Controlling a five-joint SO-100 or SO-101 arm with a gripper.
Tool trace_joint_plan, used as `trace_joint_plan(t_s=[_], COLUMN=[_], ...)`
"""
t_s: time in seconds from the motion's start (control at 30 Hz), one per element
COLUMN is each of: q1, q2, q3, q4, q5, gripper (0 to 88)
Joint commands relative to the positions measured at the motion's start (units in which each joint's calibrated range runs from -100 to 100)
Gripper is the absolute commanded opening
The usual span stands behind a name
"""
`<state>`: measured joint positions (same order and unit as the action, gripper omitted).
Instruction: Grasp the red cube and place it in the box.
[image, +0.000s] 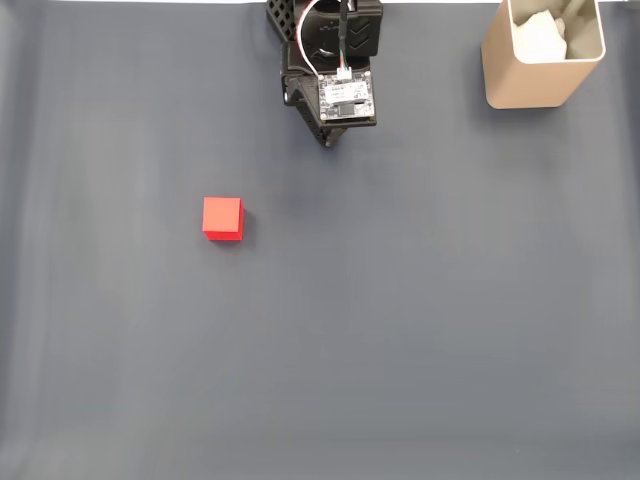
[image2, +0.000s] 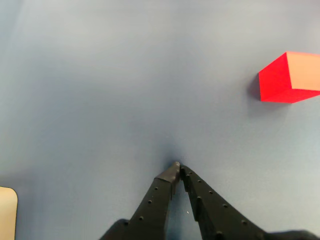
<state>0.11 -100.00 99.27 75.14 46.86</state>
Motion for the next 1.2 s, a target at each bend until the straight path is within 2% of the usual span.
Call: trace_joint_plan(t_s=[0.0, 1.17], q1=[-0.6, -0.6], q2=[0.1, 0.1], q3=[0.5, 0.5], q4=[0.9, 0.9], q5=[0.0, -0.4], gripper=[0.9, 0.8])
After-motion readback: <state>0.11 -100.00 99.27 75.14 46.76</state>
